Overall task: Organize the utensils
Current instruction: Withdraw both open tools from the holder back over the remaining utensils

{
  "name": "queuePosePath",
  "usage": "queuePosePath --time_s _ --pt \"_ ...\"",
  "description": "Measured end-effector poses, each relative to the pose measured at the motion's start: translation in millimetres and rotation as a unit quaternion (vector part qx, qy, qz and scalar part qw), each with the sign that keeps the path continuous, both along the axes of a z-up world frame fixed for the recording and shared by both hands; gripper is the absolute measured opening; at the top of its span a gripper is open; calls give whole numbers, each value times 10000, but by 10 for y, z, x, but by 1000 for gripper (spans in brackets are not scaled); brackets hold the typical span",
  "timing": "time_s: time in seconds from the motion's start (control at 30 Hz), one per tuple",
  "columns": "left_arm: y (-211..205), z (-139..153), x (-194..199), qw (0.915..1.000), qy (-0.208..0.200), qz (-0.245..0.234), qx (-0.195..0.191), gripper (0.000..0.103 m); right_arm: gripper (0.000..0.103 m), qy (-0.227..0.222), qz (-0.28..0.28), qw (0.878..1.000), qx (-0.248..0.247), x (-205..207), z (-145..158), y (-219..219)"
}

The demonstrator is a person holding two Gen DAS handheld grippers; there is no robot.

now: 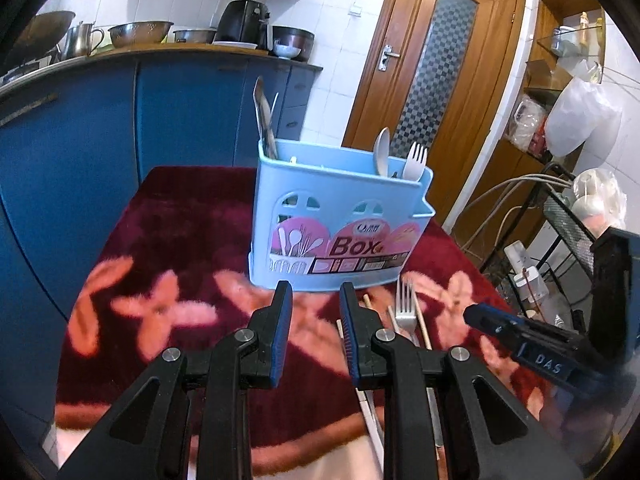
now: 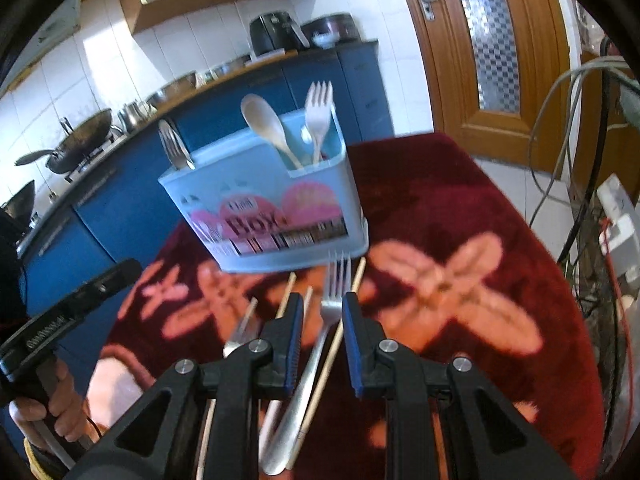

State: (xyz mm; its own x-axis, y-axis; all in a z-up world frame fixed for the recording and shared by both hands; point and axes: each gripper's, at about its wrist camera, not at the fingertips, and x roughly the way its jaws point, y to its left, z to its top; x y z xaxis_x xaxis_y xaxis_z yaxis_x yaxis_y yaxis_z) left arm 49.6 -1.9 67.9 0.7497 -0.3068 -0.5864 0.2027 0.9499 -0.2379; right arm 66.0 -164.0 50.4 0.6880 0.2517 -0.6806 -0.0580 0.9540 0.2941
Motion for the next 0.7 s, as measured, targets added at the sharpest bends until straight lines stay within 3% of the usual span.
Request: queuePosePath --time_s 0.47,0.7 --pt "-10 -272 112 9994 349 20 44 23 22 682 -40 9976 80 255 -434 63" --pt "-71 -289 117 9993 357 -72 106 24 19 740 -51 9972 52 315 -477 65"
